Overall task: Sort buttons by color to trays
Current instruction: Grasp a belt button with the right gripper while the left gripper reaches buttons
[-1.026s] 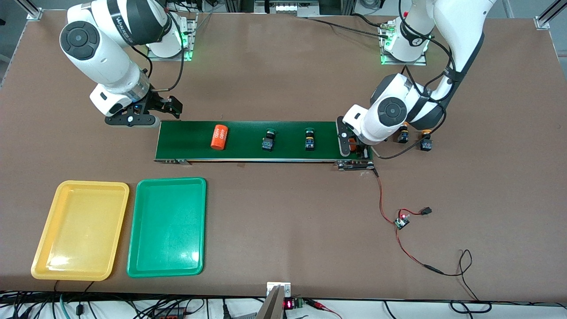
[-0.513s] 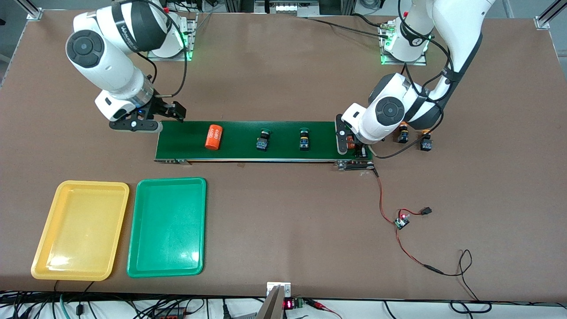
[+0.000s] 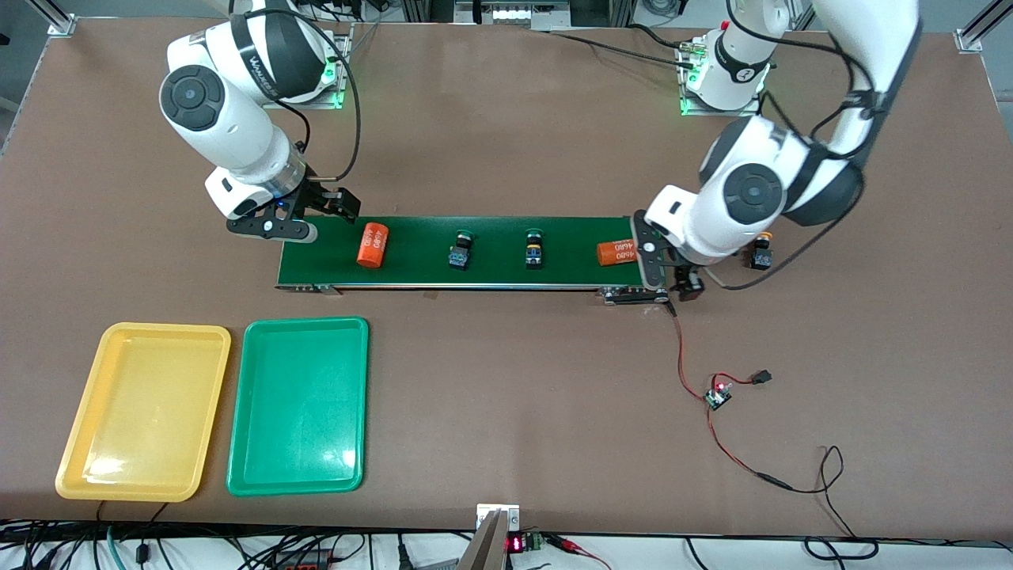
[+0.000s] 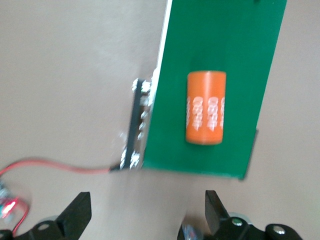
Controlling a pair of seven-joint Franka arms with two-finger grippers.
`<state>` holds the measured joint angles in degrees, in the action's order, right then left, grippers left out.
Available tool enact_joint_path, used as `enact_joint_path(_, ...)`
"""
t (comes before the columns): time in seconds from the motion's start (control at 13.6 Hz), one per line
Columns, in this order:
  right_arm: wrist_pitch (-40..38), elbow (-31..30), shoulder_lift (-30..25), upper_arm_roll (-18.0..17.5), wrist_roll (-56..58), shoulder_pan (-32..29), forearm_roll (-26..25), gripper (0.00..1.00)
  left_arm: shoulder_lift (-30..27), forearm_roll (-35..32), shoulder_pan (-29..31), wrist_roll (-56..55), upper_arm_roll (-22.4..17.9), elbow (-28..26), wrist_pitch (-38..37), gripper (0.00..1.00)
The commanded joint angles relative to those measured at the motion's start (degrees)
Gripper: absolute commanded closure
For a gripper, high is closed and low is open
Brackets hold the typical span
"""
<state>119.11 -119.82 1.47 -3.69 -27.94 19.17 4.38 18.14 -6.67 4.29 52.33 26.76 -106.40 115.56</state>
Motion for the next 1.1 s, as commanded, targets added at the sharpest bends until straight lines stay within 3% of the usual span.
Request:
enact_joint_path(0.0, 1.91, 1.17, 2.39, 0.27, -4.83, 2.96, 0.72, 0.00, -2.74, 0.43, -0.51, -1.52, -4.15, 4.44, -5.43, 0.00)
enact_joint_path(0.37, 6.30, 1.43, 5.82, 0.27, -9.32, 6.48, 0.37, 0.00, -4.95, 0.61, -0.69, -13.10, -10.66, 4.01, -7.36, 0.00)
enact_joint_path(0.66, 8.68, 2.75, 8.36, 0.27, -10.65, 7.28, 0.37, 0.00, -4.69, 0.43, -0.60, -30.38, -11.81, 2.43, -12.36, 0.00)
enact_joint_path(0.88, 11.14, 4.42, 11.26, 0.27, -10.74, 7.28, 0.37, 0.00, -3.20, 0.26, -0.86, -44.11, -12.08, -2.48, -12.29, 0.00)
enact_joint_path(1.03, 11.76, 6.17, 13.72, 0.27, -10.65, 7.54, 0.28, 0.00, -2.93, 0.25, -0.86, -52.47, -12.08, -9.14, -6.79, 0.00)
